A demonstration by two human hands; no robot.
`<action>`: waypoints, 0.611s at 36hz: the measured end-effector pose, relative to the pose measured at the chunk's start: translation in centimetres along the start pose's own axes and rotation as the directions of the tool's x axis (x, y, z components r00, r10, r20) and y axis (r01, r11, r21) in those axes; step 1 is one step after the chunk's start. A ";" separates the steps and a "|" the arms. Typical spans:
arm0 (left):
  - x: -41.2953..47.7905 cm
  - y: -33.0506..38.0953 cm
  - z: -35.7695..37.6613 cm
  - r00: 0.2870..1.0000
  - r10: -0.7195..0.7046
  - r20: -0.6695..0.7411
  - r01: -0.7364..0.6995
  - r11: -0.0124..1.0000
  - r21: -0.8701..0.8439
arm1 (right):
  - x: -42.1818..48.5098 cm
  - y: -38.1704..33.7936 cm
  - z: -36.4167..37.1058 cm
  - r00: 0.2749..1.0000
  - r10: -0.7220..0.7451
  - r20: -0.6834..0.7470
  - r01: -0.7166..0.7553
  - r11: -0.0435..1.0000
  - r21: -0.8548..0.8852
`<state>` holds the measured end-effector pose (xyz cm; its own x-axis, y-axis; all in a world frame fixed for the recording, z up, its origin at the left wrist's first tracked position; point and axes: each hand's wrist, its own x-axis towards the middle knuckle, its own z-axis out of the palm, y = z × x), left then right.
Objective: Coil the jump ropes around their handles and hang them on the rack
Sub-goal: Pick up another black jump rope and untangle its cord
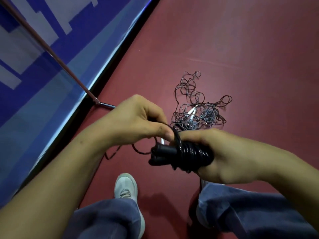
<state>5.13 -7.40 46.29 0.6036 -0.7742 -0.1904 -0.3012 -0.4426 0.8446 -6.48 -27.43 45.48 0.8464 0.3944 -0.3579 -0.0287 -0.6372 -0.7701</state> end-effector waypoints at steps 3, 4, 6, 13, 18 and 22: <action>0.1 -0.6 1.2 0.999 -0.050 0.019 0.054 0.969 -0.239 | -0.2 -0.5 -0.4 0.986 -0.050 -0.158 0.072 0.988 0.138; 0.1 -0.7 1.6 0.998 -0.058 0.023 0.063 0.955 -0.291 | -0.3 -0.5 -0.5 0.978 -0.055 -0.199 0.089 0.982 0.166; 0.2 -1.1 2.1 0.997 -0.073 0.035 0.081 0.933 -0.351 | -0.3 -0.3 -1.0 0.961 -0.035 -0.275 0.095 0.974 0.205; 0.0 -1.8 2.7 0.977 -0.182 0.111 0.209 0.920 -0.330 | 0.7 1.3 -1.8 0.871 0.078 -0.485 0.042 0.972 0.232; -0.4 -1.5 3.1 0.951 -0.287 0.117 0.269 0.951 0.150 | 2.1 3.0 -1.1 0.804 0.259 -0.535 -0.242 0.965 0.104; -0.7 -0.7 4.3 0.964 -0.252 0.081 0.188 0.868 0.460 | 2.9 3.2 -0.4 0.772 0.334 -0.541 -0.392 0.920 0.008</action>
<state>1.74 -8.52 43.69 0.5984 -0.6717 -0.4367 -0.4874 -0.7378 0.4670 -3.91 -28.58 42.14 0.9315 -0.2662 -0.2480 -0.3626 -0.7355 -0.5723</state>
